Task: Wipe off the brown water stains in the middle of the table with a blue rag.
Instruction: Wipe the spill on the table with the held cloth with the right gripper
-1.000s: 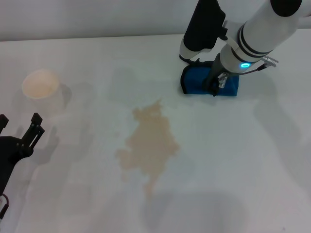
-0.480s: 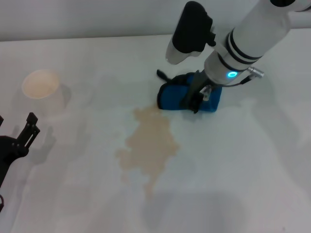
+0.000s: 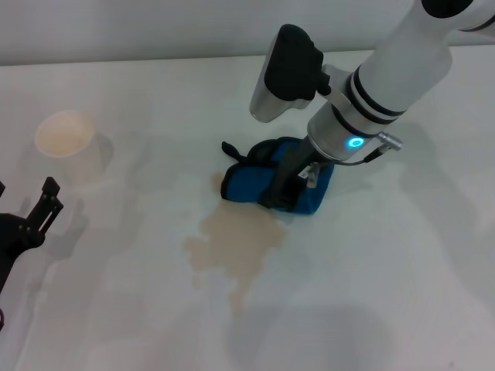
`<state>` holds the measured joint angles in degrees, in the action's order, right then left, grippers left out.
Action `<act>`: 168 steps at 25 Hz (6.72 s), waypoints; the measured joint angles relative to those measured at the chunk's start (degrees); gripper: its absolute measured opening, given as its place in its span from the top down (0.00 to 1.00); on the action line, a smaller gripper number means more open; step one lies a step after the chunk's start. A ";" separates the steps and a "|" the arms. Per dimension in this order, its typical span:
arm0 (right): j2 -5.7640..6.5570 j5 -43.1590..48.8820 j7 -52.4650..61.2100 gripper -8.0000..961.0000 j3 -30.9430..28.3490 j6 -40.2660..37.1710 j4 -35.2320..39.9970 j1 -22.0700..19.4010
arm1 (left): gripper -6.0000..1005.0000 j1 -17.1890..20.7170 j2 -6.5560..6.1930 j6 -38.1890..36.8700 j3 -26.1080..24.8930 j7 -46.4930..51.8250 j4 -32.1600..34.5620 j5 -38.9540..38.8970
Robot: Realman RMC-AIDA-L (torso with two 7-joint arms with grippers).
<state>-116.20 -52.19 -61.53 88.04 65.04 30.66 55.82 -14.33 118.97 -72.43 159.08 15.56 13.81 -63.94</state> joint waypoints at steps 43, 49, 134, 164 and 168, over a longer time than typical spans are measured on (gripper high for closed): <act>0.05 2.88 9.43 0.82 0.47 -4.72 5.77 -4.84 | 0.11 -0.18 -0.23 -2.09 0.44 0.53 -2.22 0.22; 0.08 3.13 9.43 0.53 0.72 -5.68 5.68 -5.15 | 0.11 0.02 -0.22 -2.11 0.43 0.53 -2.21 0.22; 0.01 -27.13 -2.48 0.95 20.19 -10.29 0.78 -8.26 | 0.12 -3.85 -0.31 -2.81 0.17 0.53 -6.73 0.30; 0.22 -31.83 1.71 0.95 20.07 -23.91 -2.89 -10.13 | 0.12 -2.01 -0.01 -2.82 0.42 0.57 -6.30 0.25; 0.13 -36.14 -1.22 0.95 21.49 -15.79 -2.90 -10.17 | 0.12 -1.77 0.04 -2.86 0.26 0.66 -6.00 0.26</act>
<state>-116.07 -88.33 -62.75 109.53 49.26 27.76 45.66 -16.10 119.01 -75.30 159.34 16.21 7.81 -63.68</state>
